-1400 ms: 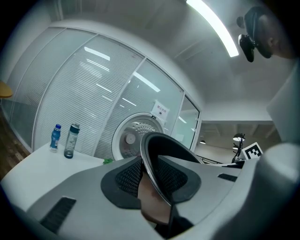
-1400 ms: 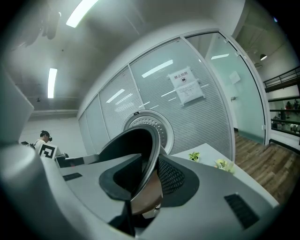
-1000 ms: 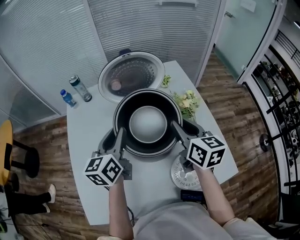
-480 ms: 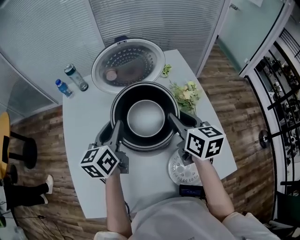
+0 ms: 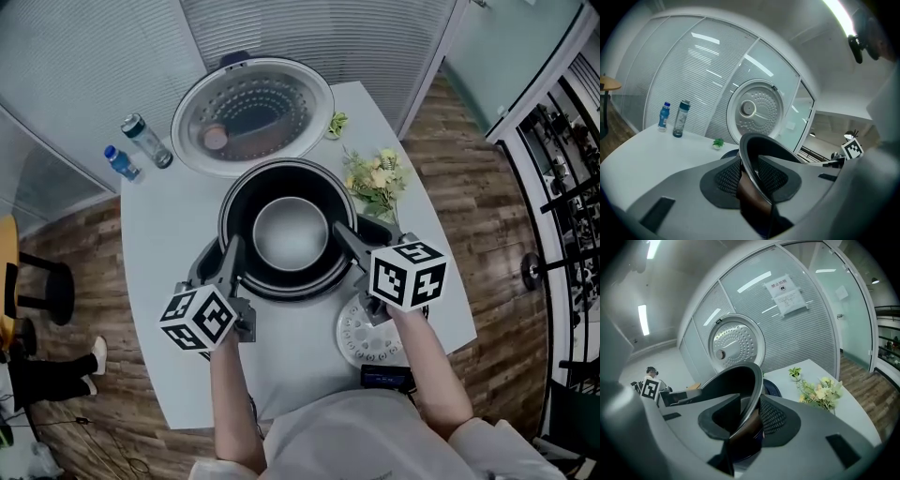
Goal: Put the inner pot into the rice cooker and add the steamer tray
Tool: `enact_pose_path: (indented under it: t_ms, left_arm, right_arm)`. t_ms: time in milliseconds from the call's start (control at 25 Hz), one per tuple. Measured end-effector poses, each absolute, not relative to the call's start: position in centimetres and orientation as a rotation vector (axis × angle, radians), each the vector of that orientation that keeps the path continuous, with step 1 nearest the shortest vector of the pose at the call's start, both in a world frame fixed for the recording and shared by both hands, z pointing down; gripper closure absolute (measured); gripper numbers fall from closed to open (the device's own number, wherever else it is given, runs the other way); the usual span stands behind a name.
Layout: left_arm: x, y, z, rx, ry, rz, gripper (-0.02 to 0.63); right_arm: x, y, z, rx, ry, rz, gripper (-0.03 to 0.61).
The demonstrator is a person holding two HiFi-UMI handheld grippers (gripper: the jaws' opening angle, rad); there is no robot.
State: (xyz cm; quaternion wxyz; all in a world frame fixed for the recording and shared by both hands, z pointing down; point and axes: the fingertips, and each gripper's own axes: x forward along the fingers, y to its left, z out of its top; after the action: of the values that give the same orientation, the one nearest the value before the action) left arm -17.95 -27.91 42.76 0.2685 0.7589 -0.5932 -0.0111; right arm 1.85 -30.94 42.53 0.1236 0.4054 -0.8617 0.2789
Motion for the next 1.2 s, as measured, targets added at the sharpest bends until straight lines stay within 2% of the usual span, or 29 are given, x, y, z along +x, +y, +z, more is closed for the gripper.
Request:
enact_pose_path:
  t_ms: [560, 760, 1200]
  left_arm:
    - [-18.2, -28.5, 45.1, 2.016, -1.635, 0.094, 0.492]
    - [-18.5, -28.6, 46.4, 2.017, -1.688, 0.266, 0.483]
    - [-17.9, -28.5, 46.6, 2.066, -1.708, 0.386, 0.46]
  right_arm:
    - [1.4, -31.7, 44.5, 1.161, -2.477, 0.773, 0.431]
    - [1.1, -31.7, 44.7, 1.137, -2.444, 0.686, 0.425]
    - [1.2, -31.5, 45.8, 1.088, -2.349, 0.611, 0.417]
